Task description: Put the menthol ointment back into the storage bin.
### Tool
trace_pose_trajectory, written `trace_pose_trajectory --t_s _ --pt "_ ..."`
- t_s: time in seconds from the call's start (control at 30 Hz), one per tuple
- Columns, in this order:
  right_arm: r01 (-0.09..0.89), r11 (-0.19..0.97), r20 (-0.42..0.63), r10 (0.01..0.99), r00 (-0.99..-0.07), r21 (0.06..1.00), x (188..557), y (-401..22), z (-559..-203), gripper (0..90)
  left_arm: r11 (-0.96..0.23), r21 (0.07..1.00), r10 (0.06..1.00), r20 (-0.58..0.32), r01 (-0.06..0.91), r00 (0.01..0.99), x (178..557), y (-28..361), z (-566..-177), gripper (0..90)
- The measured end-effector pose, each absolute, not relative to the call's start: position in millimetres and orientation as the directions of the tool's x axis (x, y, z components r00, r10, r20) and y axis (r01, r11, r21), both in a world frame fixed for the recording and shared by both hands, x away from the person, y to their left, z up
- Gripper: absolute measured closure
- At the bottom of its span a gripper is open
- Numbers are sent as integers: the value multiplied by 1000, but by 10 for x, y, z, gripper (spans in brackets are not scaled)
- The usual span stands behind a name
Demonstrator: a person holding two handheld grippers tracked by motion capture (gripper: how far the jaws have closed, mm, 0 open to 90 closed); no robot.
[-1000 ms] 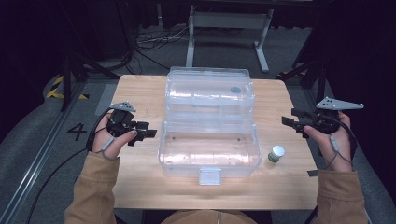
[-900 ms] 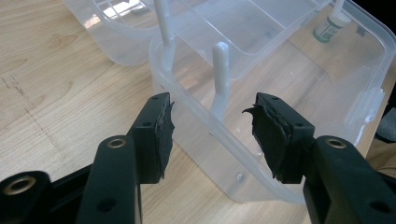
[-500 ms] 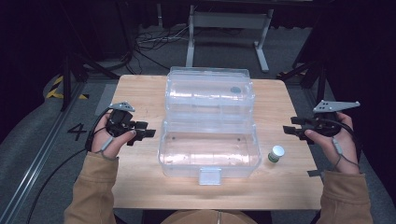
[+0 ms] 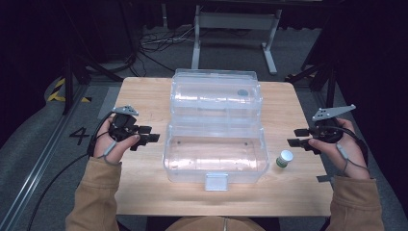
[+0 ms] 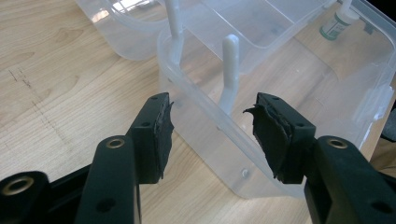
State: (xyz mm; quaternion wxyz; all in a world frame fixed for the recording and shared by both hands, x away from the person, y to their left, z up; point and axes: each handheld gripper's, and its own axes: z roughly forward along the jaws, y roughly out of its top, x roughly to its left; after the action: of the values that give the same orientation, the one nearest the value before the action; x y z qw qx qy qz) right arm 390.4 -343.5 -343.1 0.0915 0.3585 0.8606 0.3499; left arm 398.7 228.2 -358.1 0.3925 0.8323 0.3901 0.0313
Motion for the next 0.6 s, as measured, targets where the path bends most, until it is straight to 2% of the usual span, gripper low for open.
trace_pose_trajectory --t_s 0.6 --pt "573 593 92 645 -759 566 3976 -3376 -3602 449 -386 673 682 -252 631 687 3987 2303 -3584 471"
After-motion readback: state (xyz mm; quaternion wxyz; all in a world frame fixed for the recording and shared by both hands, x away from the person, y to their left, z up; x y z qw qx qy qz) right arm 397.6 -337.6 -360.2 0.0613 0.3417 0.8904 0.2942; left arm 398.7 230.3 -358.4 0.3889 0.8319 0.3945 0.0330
